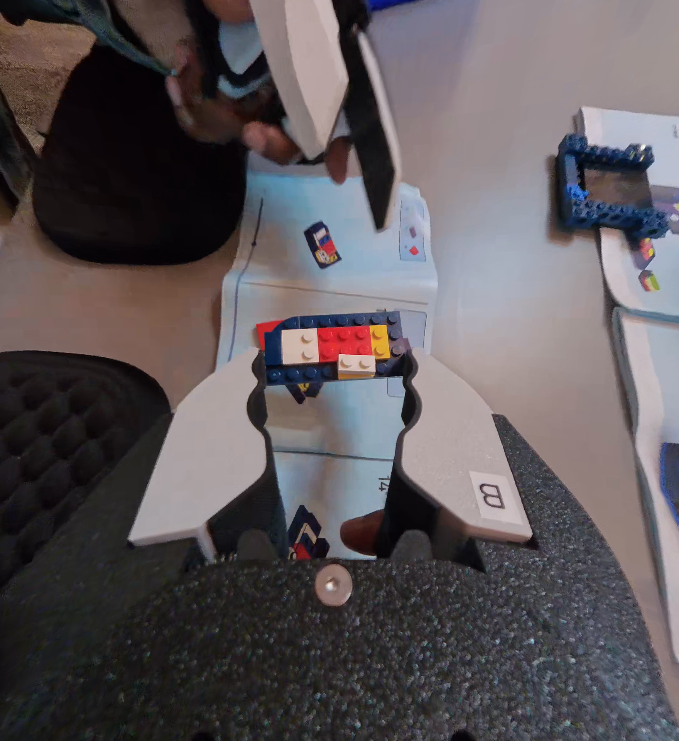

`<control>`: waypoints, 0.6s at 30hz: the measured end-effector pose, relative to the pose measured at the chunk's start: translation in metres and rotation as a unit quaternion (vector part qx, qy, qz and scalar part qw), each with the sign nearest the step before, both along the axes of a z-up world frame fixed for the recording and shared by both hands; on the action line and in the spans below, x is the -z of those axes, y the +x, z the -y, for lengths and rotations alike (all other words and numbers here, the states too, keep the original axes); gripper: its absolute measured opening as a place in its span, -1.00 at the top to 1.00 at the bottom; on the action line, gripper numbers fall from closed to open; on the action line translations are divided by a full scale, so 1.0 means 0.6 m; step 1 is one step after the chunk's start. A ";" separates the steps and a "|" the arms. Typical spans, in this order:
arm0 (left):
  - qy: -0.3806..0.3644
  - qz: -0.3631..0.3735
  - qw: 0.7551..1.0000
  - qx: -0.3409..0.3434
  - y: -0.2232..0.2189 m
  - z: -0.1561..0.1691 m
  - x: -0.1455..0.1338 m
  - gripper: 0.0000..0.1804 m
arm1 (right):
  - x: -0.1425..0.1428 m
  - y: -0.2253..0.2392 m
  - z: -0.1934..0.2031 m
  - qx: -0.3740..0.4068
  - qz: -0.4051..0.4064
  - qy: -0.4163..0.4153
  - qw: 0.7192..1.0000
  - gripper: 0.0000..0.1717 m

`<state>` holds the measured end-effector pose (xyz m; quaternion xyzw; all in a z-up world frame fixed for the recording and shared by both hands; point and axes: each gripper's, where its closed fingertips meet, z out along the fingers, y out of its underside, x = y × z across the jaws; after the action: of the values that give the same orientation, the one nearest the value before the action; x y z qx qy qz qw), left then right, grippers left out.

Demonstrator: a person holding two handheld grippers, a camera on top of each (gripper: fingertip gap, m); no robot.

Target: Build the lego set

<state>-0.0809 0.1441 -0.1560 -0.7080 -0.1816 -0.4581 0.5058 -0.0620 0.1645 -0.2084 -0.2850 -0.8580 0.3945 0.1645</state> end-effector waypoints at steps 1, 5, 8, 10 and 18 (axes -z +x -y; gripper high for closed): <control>0.002 0.034 0.999 -0.002 0.010 0.003 -0.009 0.51 | -0.011 0.001 0.004 -0.004 -0.001 0.002 1.000 0.23; -0.014 0.068 0.997 -0.026 0.036 0.010 -0.004 0.43 | -0.049 0.007 0.021 -0.020 -0.006 0.013 1.000 0.23; -0.023 0.084 0.996 -0.036 0.043 0.012 0.009 0.38 | -0.071 0.014 0.038 -0.035 -0.012 0.011 0.999 0.23; -0.020 0.116 0.993 -0.014 0.058 0.014 0.006 0.36 | -0.079 0.017 0.049 -0.043 -0.016 0.011 0.999 0.23; -0.013 0.194 0.980 0.036 0.095 0.028 -0.001 0.69 | -0.080 0.032 0.073 -0.057 -0.009 0.016 0.998 0.23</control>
<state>-0.0237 0.1272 -0.1553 -0.6184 -0.2563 -0.6023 0.4348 -0.0427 0.1207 -0.1605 -0.2290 -0.8777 0.3919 0.1538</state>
